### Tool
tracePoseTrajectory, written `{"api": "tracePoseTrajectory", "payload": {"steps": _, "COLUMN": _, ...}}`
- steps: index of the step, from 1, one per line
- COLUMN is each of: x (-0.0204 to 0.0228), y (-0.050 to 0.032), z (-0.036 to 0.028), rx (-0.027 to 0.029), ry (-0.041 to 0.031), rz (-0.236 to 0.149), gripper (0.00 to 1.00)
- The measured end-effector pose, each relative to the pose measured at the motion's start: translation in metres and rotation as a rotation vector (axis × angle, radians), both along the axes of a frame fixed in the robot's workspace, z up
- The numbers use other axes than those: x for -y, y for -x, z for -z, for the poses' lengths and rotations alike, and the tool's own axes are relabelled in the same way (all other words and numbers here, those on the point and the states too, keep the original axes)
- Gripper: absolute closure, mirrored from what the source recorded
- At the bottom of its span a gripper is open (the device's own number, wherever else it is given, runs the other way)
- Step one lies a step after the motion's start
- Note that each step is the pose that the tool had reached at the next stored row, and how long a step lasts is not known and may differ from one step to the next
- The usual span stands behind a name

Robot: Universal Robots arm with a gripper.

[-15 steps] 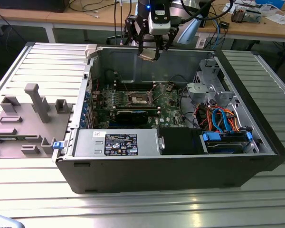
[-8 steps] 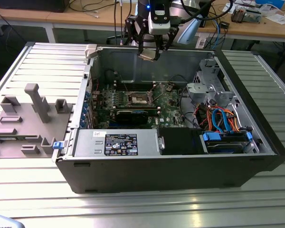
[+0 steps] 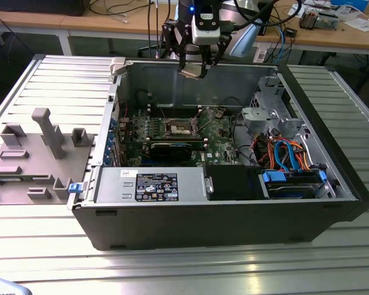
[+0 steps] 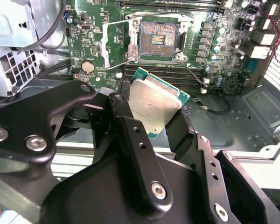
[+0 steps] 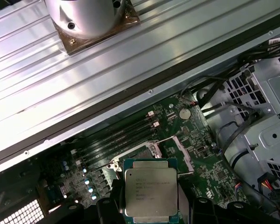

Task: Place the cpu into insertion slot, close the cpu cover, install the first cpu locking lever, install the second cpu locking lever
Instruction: 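Place the cpu into insertion slot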

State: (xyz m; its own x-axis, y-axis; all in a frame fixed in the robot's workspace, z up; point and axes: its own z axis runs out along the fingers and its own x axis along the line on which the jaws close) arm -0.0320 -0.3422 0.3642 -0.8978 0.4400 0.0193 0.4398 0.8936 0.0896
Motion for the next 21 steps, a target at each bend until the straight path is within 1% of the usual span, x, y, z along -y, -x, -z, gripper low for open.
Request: {"api": "tracePoseTrajectory", "payload": {"steps": 21, "x": 0.0000, "y": 0.0000, "z": 0.0000, "rx": 0.0000, "ry": 0.0000, "rz": 0.016, "gripper": 0.45}}
